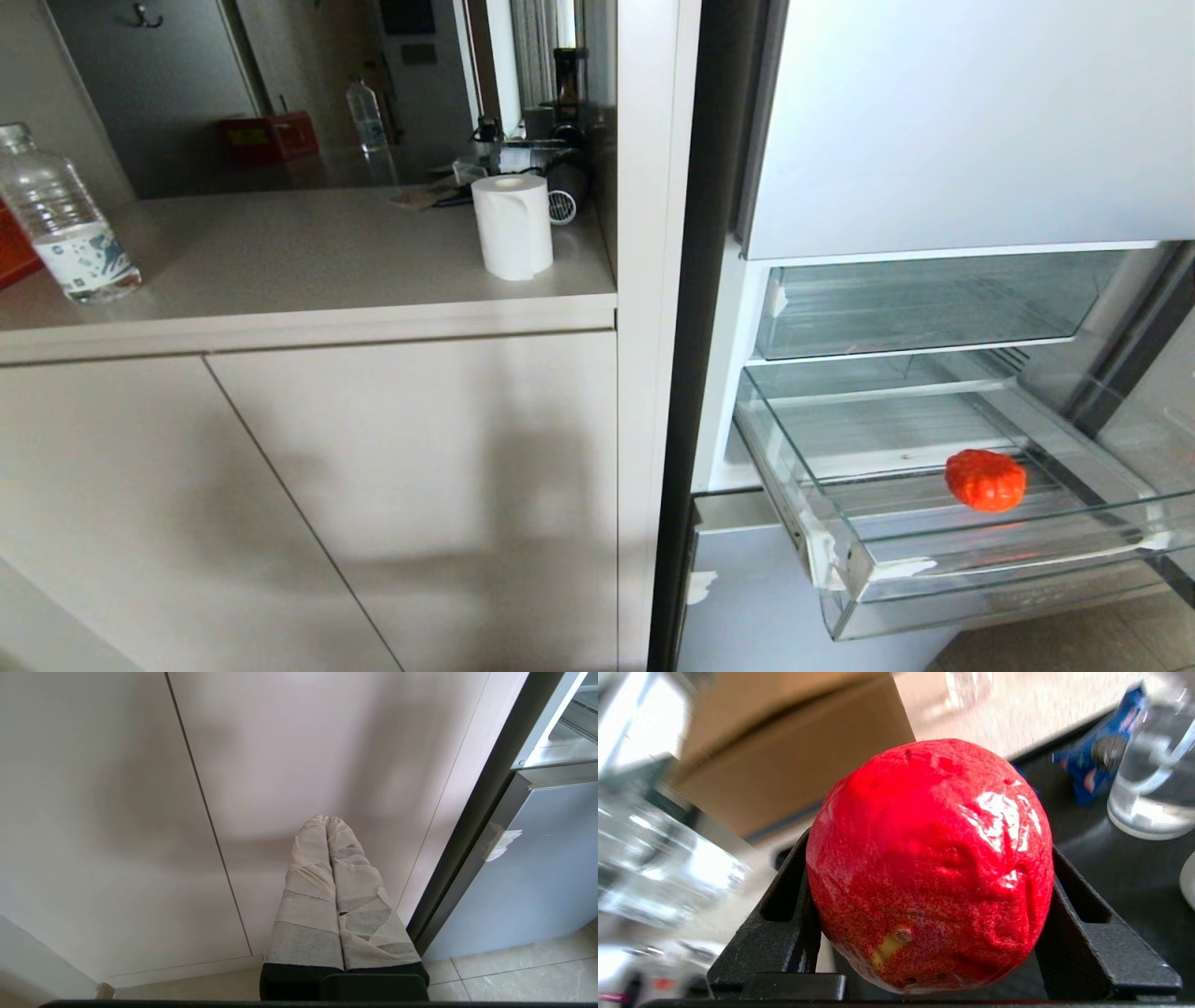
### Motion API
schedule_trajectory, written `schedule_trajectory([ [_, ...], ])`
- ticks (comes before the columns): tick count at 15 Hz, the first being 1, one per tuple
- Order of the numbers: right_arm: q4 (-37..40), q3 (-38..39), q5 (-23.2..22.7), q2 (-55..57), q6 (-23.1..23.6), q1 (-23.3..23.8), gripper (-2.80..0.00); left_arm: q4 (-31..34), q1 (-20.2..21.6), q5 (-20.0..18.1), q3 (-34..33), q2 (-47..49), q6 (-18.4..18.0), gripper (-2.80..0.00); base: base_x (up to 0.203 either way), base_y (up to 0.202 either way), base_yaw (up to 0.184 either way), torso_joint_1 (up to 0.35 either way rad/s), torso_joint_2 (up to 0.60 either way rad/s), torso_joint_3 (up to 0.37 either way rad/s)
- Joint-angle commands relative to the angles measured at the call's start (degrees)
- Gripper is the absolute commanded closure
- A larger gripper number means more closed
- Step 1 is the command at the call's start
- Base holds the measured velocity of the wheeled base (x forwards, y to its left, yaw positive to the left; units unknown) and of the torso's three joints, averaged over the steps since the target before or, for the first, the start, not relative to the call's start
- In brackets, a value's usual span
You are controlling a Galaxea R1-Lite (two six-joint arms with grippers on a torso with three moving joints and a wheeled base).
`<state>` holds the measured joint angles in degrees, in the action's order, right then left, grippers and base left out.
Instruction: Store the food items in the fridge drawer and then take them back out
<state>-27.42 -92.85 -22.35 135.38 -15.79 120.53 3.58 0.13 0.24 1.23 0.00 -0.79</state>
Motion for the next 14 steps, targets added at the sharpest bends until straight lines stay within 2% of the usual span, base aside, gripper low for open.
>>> schedule_trajectory([
  [1,-0.2,-1.2,-0.2,4.2,1.3,0.1,0.0,0.0,0.0,0.0,0.0,0.1,0.0,0.0,0.0,0.0,0.0,0.0,0.0,0.0],
  [3,-0.2,-1.8,-0.3,6.8,3.9,0.1,0.0,0.0,0.0,0.0,0.0,0.1,-0.1,0.0,0.0,0.0,0.0,0.0,0.0,0.0],
  [11,-0.1,-4.6,-0.4,12.8,7.3,1.4,0.0,0.0,0.0,0.0,0.0,0.1,0.0,0.0,0.0,0.0,0.0,0.0,0.0,0.0],
  [12,-0.1,-4.4,-0.9,12.7,7.3,1.4,-0.17,0.0,0.0,0.0,0.0,0.1,0.0,0.0,0.0,0.0,0.0,0.0,0.0,0.0],
  [13,-0.1,-4.4,-1.1,12.7,7.4,1.5,-2.8,0.0,0.0,0.0,0.0,0.1,-0.1,0.0,0.0,0.0,0.0,0.0,0.0,0.0],
  [14,-0.1,-4.2,-1.2,12.7,7.4,1.5,-2.8,0.0,0.0,0.0,0.0,0.1,0.0,0.0,0.0,0.0,0.0,0.0,0.0,0.0],
])
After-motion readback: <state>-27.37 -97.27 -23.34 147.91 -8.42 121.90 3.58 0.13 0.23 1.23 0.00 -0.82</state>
